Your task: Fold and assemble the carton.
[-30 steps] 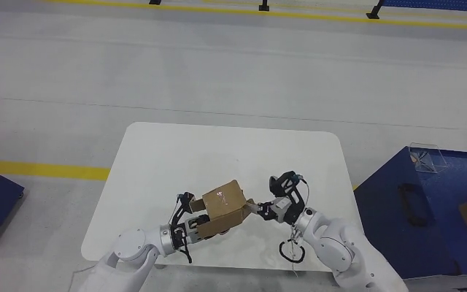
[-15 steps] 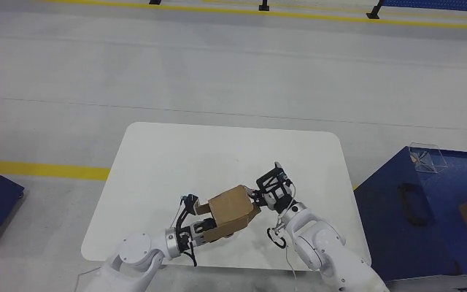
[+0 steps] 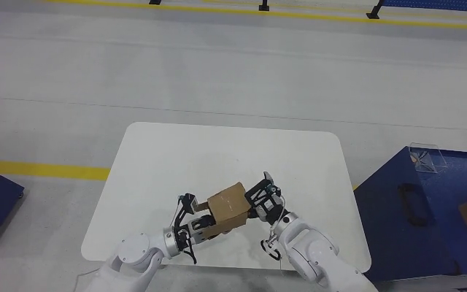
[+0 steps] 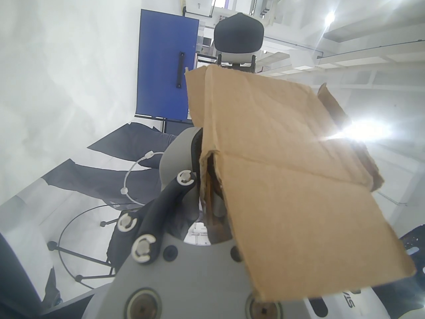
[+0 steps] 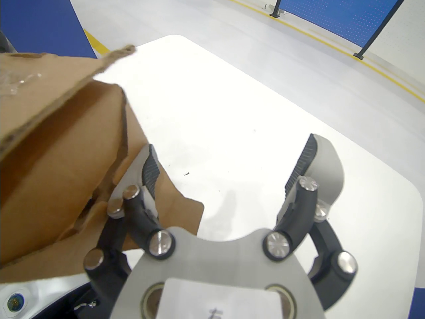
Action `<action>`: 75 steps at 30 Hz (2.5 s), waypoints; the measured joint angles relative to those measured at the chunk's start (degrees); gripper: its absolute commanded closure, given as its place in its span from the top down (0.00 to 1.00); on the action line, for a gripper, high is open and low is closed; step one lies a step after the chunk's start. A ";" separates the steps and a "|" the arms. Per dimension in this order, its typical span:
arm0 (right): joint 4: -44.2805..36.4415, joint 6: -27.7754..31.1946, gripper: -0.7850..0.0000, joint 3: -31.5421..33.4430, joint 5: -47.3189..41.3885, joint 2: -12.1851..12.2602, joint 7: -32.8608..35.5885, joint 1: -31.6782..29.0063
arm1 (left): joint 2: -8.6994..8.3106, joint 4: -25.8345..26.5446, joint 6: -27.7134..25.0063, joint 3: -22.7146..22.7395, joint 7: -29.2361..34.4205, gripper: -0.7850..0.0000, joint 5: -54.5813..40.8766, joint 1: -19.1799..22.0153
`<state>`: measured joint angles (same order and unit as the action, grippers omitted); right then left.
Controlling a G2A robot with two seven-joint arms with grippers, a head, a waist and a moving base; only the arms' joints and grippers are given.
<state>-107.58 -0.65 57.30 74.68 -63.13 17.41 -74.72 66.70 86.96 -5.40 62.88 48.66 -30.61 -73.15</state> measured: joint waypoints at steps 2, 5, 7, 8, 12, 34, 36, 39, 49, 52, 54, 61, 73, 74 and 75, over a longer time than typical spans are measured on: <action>0.05 0.05 1.00 0.24 -0.54 -0.13 0.05 -0.06 | 0.02 -0.09 0.12 0.04 0.08 0.00 -0.41 -0.01; -0.16 0.35 1.00 0.92 -1.44 -0.25 0.20 -0.41 | 0.06 -0.18 0.17 0.04 -0.53 0.00 -0.24 -0.10; -0.36 1.05 1.00 1.47 -2.23 -0.28 0.46 -0.69 | 0.09 -0.23 0.30 -0.04 -0.57 0.00 -0.43 -0.14; -0.44 1.27 1.00 1.67 -2.29 -0.30 0.56 -0.79 | 0.11 -0.26 0.35 -0.06 -0.57 0.00 -0.51 -0.15; -0.94 2.66 1.00 2.83 -3.86 -0.36 1.17 -1.19 | 0.18 -0.33 0.80 -0.10 -0.47 0.00 -1.33 -0.22; 8.09 21.82 1.00 13.62 -40.72 0.33 22.17 2.93 | 0.52 -1.63 3.77 1.30 4.23 0.00 -11.46 0.32; 8.16 22.88 1.00 14.34 -43.35 0.45 23.09 3.14 | 0.55 -1.72 3.81 1.18 4.33 0.00 -11.30 0.43; 7.90 23.70 1.00 15.21 -45.33 0.62 23.48 3.16 | 0.58 -1.79 3.83 1.07 4.52 0.00 -11.06 0.49; 6.08 22.88 1.00 15.75 -44.74 0.83 21.78 2.79 | 0.57 -1.94 4.02 0.59 4.81 0.00 -9.08 0.55; 5.18 22.72 1.00 16.18 -44.82 0.95 21.77 2.55 | 0.56 -1.82 4.07 0.61 4.94 0.00 -8.91 0.49; 4.65 22.55 1.00 16.19 -44.67 1.00 21.94 2.49 | 0.54 -1.70 4.12 0.57 4.99 0.00 -8.61 0.44; 4.07 21.77 1.00 15.12 -43.44 1.00 22.24 2.97 | 0.50 -1.40 4.15 0.59 4.88 0.00 -7.81 0.36; 3.19 20.87 1.00 14.01 -41.27 1.13 23.83 4.06 | 0.53 -1.53 4.36 0.44 4.81 0.00 -7.36 0.53; 3.15 20.80 1.00 14.00 -41.20 1.15 23.97 4.12 | 0.54 -1.53 4.35 0.43 4.77 0.00 -7.32 0.53; 3.05 20.71 1.00 14.00 -41.17 1.17 24.14 4.20 | 0.54 -1.52 4.34 0.42 4.72 0.00 -7.29 0.53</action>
<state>-104.53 20.06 71.29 33.51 -61.96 41.54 -70.52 67.24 85.44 -1.06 63.30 53.37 -37.91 -72.62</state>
